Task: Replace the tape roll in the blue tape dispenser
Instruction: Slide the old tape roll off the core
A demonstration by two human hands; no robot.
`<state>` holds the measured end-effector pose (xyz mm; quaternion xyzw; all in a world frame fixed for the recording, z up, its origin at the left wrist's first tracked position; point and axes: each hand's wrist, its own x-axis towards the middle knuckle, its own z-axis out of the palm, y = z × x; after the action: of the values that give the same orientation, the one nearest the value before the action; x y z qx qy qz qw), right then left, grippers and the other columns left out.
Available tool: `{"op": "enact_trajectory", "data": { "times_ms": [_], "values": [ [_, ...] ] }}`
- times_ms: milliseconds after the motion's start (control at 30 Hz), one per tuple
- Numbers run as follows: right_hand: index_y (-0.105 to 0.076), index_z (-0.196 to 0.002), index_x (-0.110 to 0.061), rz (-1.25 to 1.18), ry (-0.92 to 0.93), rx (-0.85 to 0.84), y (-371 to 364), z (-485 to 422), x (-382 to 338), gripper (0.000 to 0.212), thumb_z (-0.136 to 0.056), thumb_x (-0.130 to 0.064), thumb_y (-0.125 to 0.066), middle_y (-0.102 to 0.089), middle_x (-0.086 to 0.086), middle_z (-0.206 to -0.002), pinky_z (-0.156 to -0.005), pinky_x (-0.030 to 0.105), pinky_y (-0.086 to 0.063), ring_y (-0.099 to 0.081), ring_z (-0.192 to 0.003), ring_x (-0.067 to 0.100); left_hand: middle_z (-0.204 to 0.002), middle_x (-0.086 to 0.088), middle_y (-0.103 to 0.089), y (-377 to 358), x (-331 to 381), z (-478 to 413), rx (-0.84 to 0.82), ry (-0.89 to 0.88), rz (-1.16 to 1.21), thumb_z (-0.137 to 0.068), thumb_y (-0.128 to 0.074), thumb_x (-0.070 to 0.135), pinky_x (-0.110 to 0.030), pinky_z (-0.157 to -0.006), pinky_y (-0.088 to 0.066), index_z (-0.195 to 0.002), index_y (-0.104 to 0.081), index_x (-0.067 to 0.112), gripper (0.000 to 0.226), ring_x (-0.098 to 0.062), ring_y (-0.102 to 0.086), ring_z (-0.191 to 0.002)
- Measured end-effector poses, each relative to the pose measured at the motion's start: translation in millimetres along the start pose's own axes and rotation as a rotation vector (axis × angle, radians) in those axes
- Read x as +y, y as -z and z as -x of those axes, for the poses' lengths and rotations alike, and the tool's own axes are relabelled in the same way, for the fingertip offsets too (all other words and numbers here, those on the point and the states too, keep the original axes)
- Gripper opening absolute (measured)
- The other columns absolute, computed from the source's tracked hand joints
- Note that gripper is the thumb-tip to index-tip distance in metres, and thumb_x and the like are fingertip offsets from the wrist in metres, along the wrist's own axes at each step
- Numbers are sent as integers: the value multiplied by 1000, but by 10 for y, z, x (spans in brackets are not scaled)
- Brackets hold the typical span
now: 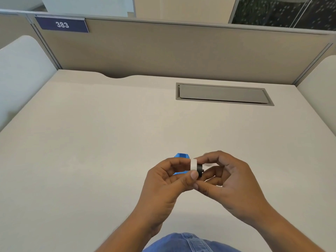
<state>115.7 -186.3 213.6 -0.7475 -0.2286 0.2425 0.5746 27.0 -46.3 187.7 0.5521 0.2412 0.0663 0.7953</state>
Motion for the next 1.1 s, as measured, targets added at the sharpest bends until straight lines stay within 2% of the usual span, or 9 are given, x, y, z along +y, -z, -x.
{"op": "enact_trajectory", "data": {
  "times_ms": [200,300,400,567,733,833,933,1000,1100],
  "values": [
    [-75,-89,-26,-56,-35,-1,42,-48,20,29,-75,-1,-80,-75,13,-80,-65,44,-57,-69,-65,31,-93,-13,-78,22,20,-16,-6,-7,-23,-67,-80,26,-36,-85,-59,-97,-71,9,35,-35,-72,-93],
    [-74,-86,-23,-70,-31,4,41,-53,31,30,-75,4,-78,-72,17,-83,-60,40,-53,-65,-62,35,-92,-14,-78,8,21,-18,-11,-9,-17,-65,-81,27,-35,-84,-58,-92,-74,12,32,-35,-72,-93],
    [-73,-83,-22,-78,-31,-9,47,-60,38,31,-75,7,-78,-71,15,-84,-57,35,-52,-65,-59,25,-91,-14,-78,1,14,-25,-14,-11,-29,-63,-81,28,-32,-82,-58,-92,-75,13,34,-34,-72,-92],
    [-72,-83,-22,-80,-18,3,72,-81,46,34,-75,11,-75,-74,0,-86,-58,28,-54,-66,-63,19,-95,-13,-77,9,34,-37,-9,-21,-28,-66,-79,28,-35,-79,-60,-92,-73,13,31,-30,-73,-90],
    [-75,-85,-24,-76,-5,32,77,-88,25,23,-71,-7,-80,-76,-4,-89,-62,25,-57,-70,-67,16,-96,-11,-77,-11,59,-55,1,-34,4,-66,-78,25,-27,-71,-60,-91,-71,11,29,-27,-74,-89],
    [-78,-89,-29,-59,21,15,61,-82,26,30,-78,-1,-75,-75,-9,-95,-65,28,-58,-70,-73,17,-94,-10,-78,-13,67,-74,28,-43,25,-62,-80,23,-26,-69,-59,-89,-67,11,32,-25,-74,-85],
    [-78,-92,-31,-88,24,-16,48,-70,19,27,-68,-18,-78,-74,-11,-98,-62,22,-55,-70,-75,13,-92,-10,-78,0,72,-85,47,-43,40,-60,-80,24,-24,-66,-57,-88,-66,9,34,-23,-74,-83],
    [-77,-93,-29,-83,26,-23,39,-67,36,32,-62,-20,-81,-73,-10,-98,-61,21,-54,-70,-74,14,-93,-11,-78,4,69,-84,47,-39,37,-60,-81,27,-28,-68,-58,-88,-65,10,36,-27,-74,-86],
    [-74,-95,-25,-42,40,-14,17,-75,58,37,-60,-22,-84,-72,-9,-104,-62,24,-56,-68,-74,14,-93,-14,-78,2,52,-84,42,-33,13,-61,-84,24,-45,-80,-60,-89,-63,8,39,-36,-73,-88]
  ]
}}
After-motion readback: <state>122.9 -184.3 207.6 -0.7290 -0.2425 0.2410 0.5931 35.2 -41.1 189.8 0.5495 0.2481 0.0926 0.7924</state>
